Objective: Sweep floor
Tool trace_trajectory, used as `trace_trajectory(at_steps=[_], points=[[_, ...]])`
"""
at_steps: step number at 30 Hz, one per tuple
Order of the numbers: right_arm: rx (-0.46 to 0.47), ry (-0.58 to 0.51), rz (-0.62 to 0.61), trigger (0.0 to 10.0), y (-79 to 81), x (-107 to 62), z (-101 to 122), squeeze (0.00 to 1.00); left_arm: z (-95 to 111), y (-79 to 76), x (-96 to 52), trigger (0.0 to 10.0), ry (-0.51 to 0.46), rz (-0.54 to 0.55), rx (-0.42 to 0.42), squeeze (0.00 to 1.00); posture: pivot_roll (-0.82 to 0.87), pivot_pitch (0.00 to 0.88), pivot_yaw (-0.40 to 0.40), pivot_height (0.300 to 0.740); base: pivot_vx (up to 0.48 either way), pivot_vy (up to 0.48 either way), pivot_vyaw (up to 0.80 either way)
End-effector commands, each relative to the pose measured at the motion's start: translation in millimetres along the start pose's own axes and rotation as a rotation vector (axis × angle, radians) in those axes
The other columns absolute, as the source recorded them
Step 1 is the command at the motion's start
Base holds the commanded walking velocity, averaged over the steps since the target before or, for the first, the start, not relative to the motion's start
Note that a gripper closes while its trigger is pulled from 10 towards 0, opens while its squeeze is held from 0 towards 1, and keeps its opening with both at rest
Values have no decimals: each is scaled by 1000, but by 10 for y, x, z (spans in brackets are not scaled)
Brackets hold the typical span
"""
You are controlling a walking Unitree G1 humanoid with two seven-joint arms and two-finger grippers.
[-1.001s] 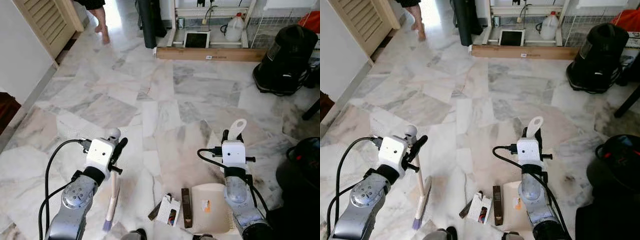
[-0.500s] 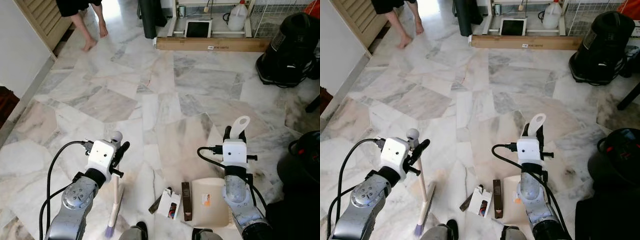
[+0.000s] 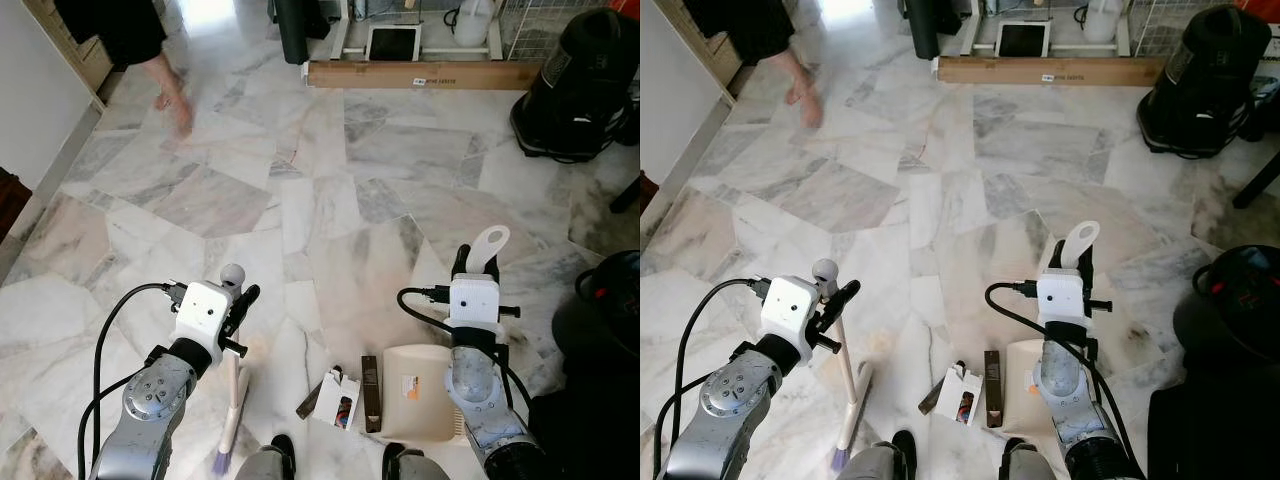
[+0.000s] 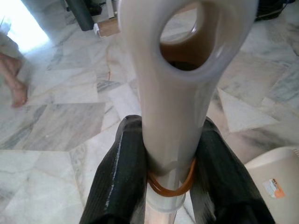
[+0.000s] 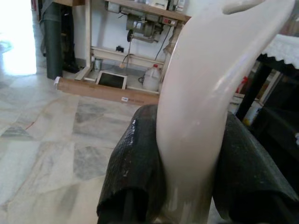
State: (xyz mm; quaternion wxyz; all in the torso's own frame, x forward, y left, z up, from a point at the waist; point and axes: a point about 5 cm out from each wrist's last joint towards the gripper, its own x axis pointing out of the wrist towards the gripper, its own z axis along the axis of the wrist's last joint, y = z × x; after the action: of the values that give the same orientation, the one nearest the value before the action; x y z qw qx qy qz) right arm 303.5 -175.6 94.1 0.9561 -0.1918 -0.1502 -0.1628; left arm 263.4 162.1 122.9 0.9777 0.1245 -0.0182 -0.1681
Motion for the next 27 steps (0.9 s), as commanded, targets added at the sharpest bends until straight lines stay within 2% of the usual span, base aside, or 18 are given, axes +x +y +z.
trace_trajectory(at_steps=[1,11,16,27], points=[[-25,-21,-2,10000,-24,-16,11,0,28,48,-40,10000,-11,20,7,0,154,318,138,740,0,0,0],[37,87,130,10000,192,-200,-114,0,-39,85,-30,10000,27,26,-139,0,153,316,137,740,0,0,0],[56,109,141,10000,222,-237,-136,0,-41,88,-15,10000,31,9,-193,0,149,309,135,740,0,0,0],[166,222,204,10000,314,-306,-231,0,-36,109,-6,10000,47,-30,-220,0,147,310,132,740,0,0,0]])
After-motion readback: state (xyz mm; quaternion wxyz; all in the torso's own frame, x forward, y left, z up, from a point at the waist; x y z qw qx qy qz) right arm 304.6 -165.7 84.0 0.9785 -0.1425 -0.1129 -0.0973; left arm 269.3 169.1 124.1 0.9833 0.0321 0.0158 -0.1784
